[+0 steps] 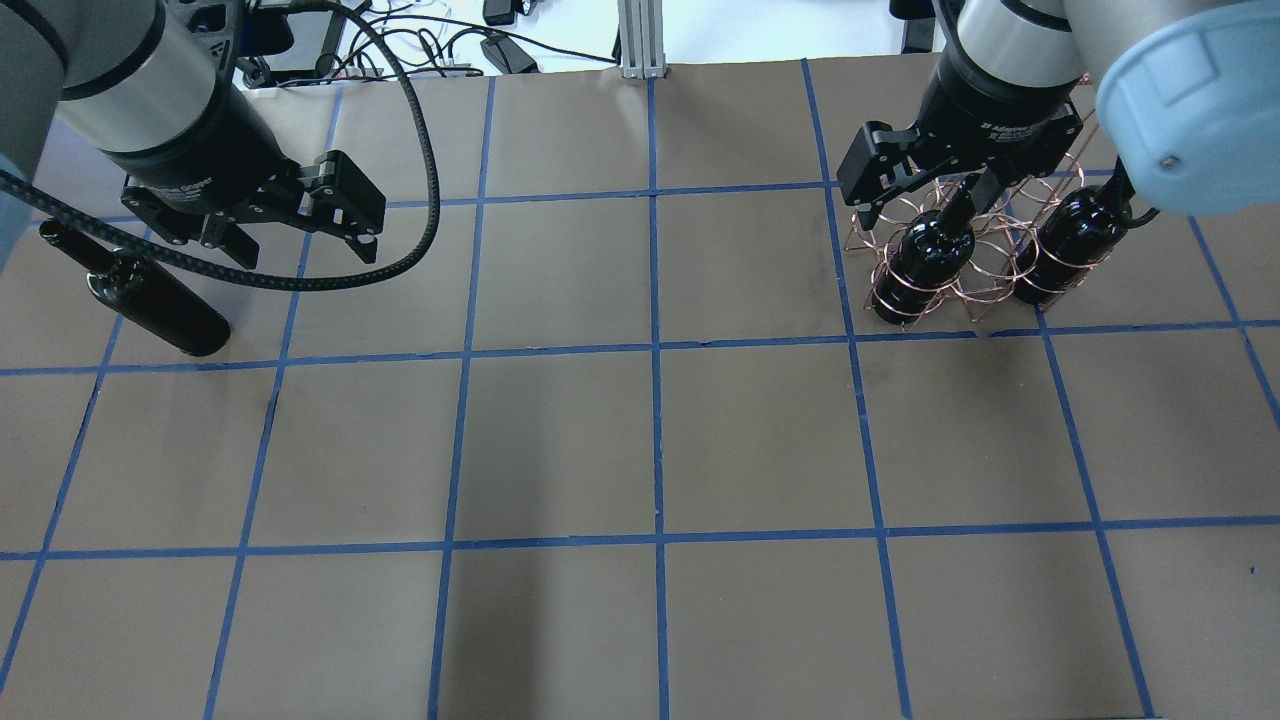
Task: Place wine into wine basket
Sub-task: 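Move the left gripper toward the neck of the lying dark wine bottle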
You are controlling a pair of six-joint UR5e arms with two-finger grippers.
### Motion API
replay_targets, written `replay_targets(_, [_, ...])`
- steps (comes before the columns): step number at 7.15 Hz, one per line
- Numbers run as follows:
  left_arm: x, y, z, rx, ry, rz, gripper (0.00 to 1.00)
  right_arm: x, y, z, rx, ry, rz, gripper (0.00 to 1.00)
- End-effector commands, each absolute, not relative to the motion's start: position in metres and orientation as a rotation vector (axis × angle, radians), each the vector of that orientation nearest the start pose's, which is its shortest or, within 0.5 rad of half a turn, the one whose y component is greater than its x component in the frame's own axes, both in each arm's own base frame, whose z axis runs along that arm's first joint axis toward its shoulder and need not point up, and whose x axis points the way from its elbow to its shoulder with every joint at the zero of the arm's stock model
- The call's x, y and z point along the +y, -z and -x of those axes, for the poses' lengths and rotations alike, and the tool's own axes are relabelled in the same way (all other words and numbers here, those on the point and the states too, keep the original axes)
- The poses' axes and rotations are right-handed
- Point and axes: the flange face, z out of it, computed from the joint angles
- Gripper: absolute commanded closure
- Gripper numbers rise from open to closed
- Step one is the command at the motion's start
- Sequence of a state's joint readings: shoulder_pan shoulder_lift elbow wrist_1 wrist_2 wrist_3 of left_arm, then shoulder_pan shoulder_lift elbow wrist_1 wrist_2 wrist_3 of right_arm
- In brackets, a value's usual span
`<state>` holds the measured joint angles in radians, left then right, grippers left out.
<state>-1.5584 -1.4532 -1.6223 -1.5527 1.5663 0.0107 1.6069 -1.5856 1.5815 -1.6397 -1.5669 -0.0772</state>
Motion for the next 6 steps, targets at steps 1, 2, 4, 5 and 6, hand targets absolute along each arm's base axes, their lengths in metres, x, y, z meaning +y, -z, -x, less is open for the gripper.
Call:
replay_targets(1, [-0.449,-0.513,0.128,3.146,0.095,0.002,0.00,-0.491,-0.496,-0.146,3.133,0.116,0.157,0.00])
replay_targets(2, [-0.455,-0.506,0.128,3.148,0.070,0.002,0.00,-0.491,-0.491,-0.147,3.135,0.080,0.161,0.00])
replay_targets(4, [-0.456,-0.504,0.127,3.145,0.061,0.002,0.00,-0.490,-0.497,-0.148,3.130,0.115,0.133,0.00])
replay_targets(5, [-0.456,-0.504,0.125,3.145,0.063,-0.003,0.00,-0.489,-0.502,-0.148,3.131,0.135,0.147,0.00])
replay_targets(6, [-0.456,-0.505,0.126,3.146,0.068,-0.005,0.00,-0.492,-0.503,-0.146,3.140,0.161,0.154,0.00])
